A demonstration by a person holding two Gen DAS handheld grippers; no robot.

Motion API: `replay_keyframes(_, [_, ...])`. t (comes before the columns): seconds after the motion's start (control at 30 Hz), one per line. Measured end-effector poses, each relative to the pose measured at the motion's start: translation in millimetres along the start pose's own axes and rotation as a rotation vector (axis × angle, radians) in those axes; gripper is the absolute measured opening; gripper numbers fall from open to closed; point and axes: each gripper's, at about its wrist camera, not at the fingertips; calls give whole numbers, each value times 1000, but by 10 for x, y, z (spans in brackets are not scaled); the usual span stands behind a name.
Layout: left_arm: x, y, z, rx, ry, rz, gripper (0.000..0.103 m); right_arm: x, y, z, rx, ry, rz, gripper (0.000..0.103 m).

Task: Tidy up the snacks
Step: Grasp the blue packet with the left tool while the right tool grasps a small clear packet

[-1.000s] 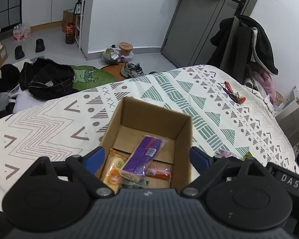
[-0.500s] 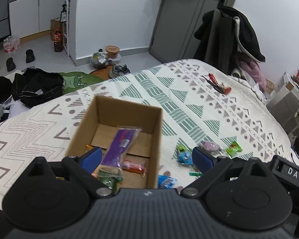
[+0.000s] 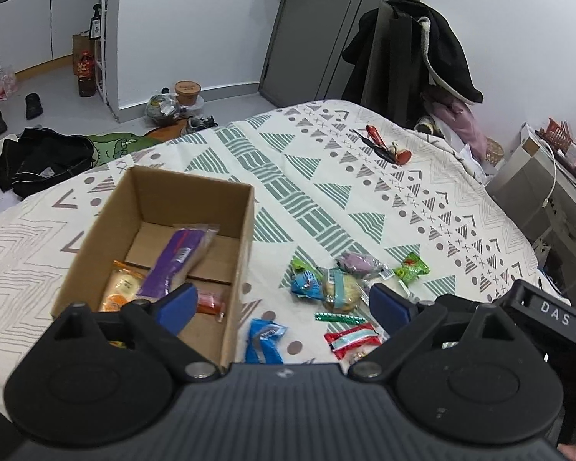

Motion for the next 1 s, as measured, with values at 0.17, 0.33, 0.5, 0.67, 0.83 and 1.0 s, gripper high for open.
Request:
replay_keyframes(0.17, [106,97,-53,-16,3,-16,83,130,77,10,-31,52,-15,64])
replay_keyframes(0.33, [198,263,-125,-57,9,-31,74,188,150,3,-48,71,-38,52])
replay_keyframes(0.5, [238,452,-206,-91,-9,-20,67,282,294,7,-61,80,-81,47])
replay_keyframes(0.67, [300,618,-285,-108,-11,-17,62,360,432,7,-75,93,-129,43])
replay_keyframes(0.83, [307,761,-361,-126,-28,-6,59,363,498,-32,-80,75,-159,41])
replay_keyframes(1.0, [364,824,-420,-100,-15,38,59,386,554,-41,-90,71,-179,41])
Point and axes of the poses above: each gripper's, at about its wrist camera, not at the fingertips, and y roughly the way its jaws point, x to its right, z to its top, and after that the axes turned 14 degrees about y, right-handed
